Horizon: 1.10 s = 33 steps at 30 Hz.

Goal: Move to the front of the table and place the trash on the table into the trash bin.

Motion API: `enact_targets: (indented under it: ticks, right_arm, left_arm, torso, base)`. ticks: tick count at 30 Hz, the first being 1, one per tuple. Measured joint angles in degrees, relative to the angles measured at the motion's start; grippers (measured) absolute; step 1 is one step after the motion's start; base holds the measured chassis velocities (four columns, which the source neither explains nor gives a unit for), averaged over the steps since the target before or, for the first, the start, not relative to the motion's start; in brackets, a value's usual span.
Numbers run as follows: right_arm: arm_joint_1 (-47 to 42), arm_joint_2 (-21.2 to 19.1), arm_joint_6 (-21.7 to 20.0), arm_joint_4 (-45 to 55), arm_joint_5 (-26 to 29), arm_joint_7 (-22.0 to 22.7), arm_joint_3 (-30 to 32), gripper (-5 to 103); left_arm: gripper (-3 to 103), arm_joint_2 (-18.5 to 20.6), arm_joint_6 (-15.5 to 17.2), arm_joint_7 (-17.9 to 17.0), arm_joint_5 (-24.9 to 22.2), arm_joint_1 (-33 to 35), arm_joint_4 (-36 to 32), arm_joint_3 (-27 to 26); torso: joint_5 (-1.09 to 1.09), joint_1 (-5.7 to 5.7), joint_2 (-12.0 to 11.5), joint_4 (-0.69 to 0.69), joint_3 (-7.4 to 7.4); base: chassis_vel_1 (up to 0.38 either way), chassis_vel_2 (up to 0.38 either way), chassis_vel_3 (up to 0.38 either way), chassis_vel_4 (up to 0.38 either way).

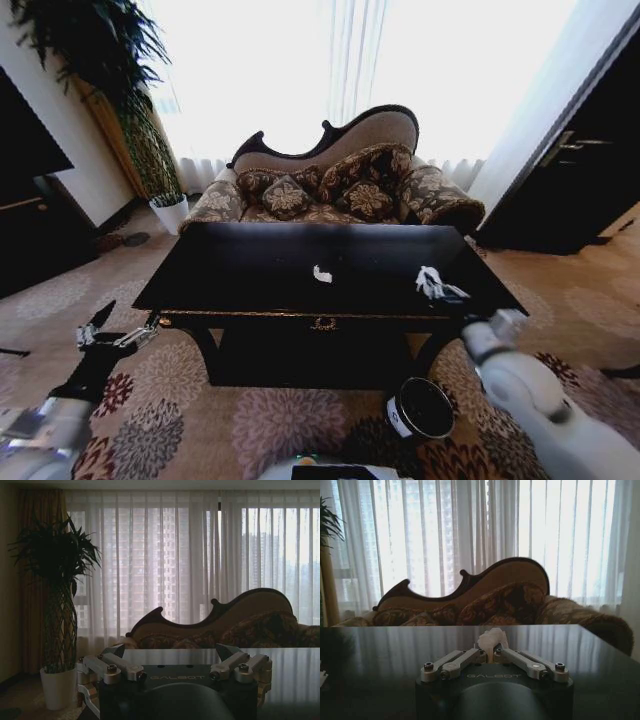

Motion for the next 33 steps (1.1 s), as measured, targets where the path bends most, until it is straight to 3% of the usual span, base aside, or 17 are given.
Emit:
enact_targets:
  ticks: [5,12,17,20,25,33]
  right_arm:
    - [-5.7,5.9,8.4,-0.8,-6.9,-3.4,2.7,1]
    - [-6.7,10.6,16.6,-3.6,-8.9,-4.9,3.1,1]
    - [-8.2,15.4,21.4,-5.5,-9.6,-6.7,2.0,1]
    - [-9.4,19.6,26.4,-8.8,-11.4,-8.6,1.4,1]
    - [-10.5,21.8,31.5,-13.7,-12.8,-10.3,0.4,1]
    - [-8.4,23.3,34.9,-23.9,-16.5,-10.5,-5.7,1]
  left_arm:
    - [100,0.0,0.0,0.0,0.0,0.0,0.0,0.0]
    - [100,0.0,0.0,0.0,0.0,0.0,0.0,0.0]
    - [100,0.0,0.0,0.0,0.0,0.0,0.0,0.0]
    - [100,0.0,0.0,0.0,0.0,0.0,0.0,0.0]
    - [100,0.0,0.0,0.0,0.0,0.0,0.0,0.0]
    - [100,0.0,0.0,0.0,0.0,0.0,0.0,0.0]
  torso:
    - [0.00,0.00,0.0,0.00,0.00]
    - [0.00,0.01,0.0,0.02,0.01]
    - [0.00,0.01,0.0,0.01,0.01]
    - [0.00,0.01,0.0,0.01,0.01]
    - [0.00,0.01,0.0,0.00,0.01]
    - [0.00,0.01,0.0,0.01,0.01]
  base:
    - [0.000,0.000,0.000,0.000]
    - [0.000,0.000,0.000,0.000]
    - [0.000,0.000,0.000,0.000]
    - [0.000,0.000,0.000,0.000]
    - [0.000,0.000,0.000,0.000]
    - [0.000,0.000,0.000,0.000]
